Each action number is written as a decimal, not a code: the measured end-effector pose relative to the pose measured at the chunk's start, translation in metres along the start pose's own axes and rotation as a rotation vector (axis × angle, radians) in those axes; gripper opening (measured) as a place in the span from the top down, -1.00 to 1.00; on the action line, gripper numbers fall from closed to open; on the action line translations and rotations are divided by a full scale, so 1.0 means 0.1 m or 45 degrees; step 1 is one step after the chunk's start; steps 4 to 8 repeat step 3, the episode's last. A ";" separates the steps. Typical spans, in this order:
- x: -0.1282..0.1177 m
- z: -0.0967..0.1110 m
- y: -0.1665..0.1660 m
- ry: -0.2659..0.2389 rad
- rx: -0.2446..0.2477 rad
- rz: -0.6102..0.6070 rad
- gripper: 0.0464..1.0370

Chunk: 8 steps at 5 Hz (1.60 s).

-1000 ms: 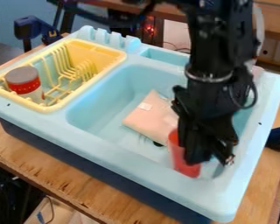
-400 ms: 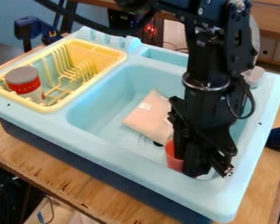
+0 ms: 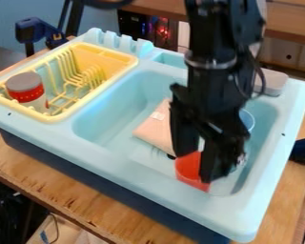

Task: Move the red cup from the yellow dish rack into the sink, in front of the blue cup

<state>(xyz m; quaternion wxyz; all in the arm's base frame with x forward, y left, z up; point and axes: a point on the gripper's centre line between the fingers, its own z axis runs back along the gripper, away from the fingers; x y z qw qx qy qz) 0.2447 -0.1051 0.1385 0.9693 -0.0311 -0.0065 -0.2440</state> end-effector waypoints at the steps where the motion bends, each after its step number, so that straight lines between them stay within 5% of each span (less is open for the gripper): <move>1: -0.01 0.29 0.09 -0.095 -0.023 0.103 -0.95; 2: -0.07 0.59 0.30 -0.157 -0.036 0.240 -0.94; 3: -0.33 0.80 0.55 -0.106 0.055 0.402 -0.94; 8: -0.33 0.80 0.55 -0.106 0.055 0.402 -0.94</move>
